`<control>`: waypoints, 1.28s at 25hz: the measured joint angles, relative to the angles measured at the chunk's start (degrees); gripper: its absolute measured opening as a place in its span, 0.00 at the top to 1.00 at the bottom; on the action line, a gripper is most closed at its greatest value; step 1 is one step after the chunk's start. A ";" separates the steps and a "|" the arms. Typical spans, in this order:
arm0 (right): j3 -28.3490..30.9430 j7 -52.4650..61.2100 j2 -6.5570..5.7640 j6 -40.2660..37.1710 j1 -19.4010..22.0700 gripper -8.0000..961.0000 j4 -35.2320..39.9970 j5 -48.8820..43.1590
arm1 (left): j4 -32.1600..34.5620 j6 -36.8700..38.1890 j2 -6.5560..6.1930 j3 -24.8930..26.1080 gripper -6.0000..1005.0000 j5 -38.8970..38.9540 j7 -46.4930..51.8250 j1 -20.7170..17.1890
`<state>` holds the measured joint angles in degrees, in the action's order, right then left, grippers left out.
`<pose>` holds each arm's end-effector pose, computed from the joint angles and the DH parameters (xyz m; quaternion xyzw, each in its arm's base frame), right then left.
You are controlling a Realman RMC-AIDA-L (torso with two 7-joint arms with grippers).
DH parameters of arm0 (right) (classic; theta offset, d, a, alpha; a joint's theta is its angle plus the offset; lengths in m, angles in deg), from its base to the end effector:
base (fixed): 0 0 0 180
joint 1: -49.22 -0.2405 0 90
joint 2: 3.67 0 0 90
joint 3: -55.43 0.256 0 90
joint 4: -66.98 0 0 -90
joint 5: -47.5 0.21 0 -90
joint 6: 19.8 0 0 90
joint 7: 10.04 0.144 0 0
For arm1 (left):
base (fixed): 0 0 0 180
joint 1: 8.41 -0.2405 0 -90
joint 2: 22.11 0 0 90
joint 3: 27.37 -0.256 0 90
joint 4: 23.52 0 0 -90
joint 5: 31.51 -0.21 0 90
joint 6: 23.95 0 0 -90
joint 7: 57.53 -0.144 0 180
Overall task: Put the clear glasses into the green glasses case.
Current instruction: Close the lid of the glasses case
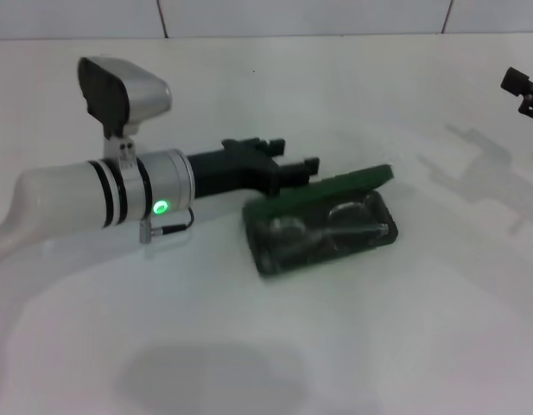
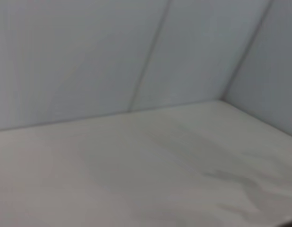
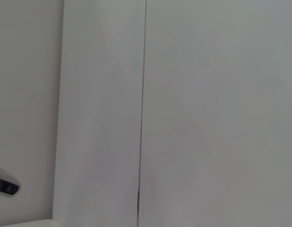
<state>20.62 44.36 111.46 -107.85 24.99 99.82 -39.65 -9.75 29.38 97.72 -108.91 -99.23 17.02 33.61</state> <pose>0.2873 0.3354 0.0736 -0.8534 0.0874 0.3602 0.3666 -0.2253 0.3746 -0.1020 -0.9056 -0.3108 -0.2203 0.1863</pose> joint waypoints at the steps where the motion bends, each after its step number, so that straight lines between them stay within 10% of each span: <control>1: -0.01 -0.01 0.00 0.00 -0.08 0.25 -0.01 -0.04 | 0.00 0.19 0.04 -0.70 0.29 -0.14 -0.32 -0.11; 17: -0.26 -1.49 0.05 1.31 -0.82 0.25 -0.06 -0.31 | 8.97 6.69 -0.04 -2.56 0.29 7.65 -4.23 -9.59; 32: -1.64 -3.20 0.09 3.38 -2.05 0.25 -0.15 -0.31 | 7.39 8.97 0.13 -3.06 0.30 3.62 -1.62 -9.07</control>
<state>18.99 41.16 111.54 -104.47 22.94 99.67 -39.96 -2.36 38.35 97.85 -111.98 -95.61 15.40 24.54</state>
